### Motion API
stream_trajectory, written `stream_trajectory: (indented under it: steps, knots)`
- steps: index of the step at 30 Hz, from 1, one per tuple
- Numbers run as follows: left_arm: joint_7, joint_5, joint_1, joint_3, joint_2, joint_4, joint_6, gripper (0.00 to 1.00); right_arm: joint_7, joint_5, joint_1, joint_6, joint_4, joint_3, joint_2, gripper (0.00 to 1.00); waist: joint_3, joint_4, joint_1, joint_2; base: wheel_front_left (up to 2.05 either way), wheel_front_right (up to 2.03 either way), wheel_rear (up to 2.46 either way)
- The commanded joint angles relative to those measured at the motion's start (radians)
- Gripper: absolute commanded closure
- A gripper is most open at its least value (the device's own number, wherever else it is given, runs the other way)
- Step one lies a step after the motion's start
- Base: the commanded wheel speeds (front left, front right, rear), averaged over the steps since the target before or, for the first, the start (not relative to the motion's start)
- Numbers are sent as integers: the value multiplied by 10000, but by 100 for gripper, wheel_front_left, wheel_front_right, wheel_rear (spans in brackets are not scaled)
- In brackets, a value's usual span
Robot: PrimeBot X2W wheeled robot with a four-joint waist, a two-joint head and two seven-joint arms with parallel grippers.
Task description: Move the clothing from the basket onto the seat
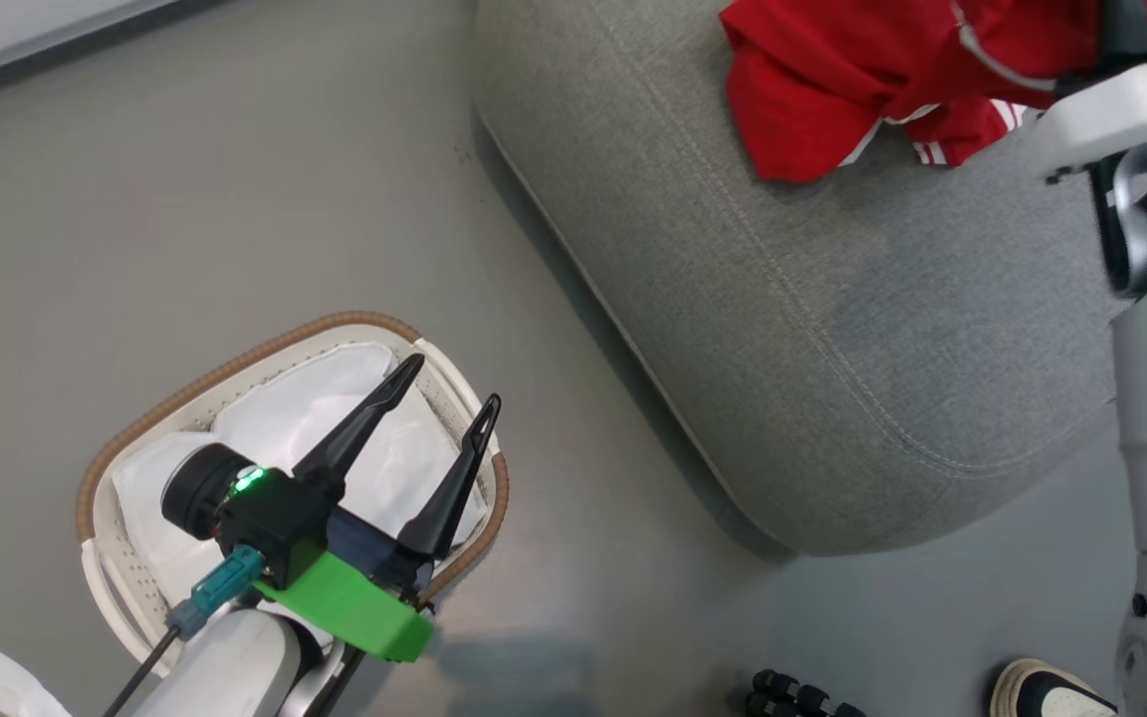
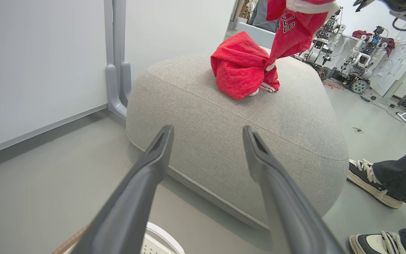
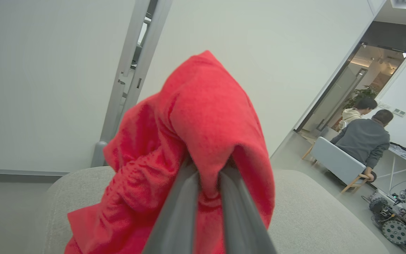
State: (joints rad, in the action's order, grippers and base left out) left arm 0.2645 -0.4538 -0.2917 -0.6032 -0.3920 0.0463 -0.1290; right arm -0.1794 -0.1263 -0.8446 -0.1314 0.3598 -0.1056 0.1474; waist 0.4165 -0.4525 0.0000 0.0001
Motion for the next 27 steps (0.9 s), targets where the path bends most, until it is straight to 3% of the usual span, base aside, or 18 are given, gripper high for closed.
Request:
stream_trajectory:
  steps: [1, 11, 12, 14, 17, 21, 27]
  knots:
    - [-5, -121, -222, 8, -197, -68, -28, 0, 189, -203, -319, 14, 104, -327, 106, 100, 745, 623, 0, -1, 0, 0, 0]
    - [-5, -580, -787, -19, -760, -477, -28, 0, 820, -1455, -1151, 14, 1147, -3283, -226, 100, 1944, 1643, 0, -1, 0, 0, 0]
    - [-3, -586, -829, 7, -803, -494, -28, 0, 732, -1618, -1115, 14, 1238, -3592, -289, 81, 2020, 1718, 0, -1, 0, 0, 0]
    - [-3, -630, -864, 49, -839, -489, -28, 0, 566, -1808, -916, 14, 1375, -4069, -455, 0, 2084, 1815, 0, -1, 0, 0, 0]
    - [-4, -646, -870, 148, -815, -417, -28, 0, 104, -2253, -611, 14, 1765, -4714, -695, 0, 2027, 1932, 0, -1, 0, 0, 0]
    - [-4, -440, -830, 574, -570, -417, -28, 0, -511, -2150, -222, 14, 1921, -4842, -833, 0, 1697, 1947, 0, -1, 0, 0, 0]
    - [-4, -177, -549, 1103, -44, -120, -28, 0, -863, -1767, 887, 14, 1688, -3866, -907, 0, 896, 2075, 0, -1, 0, 0, 0]
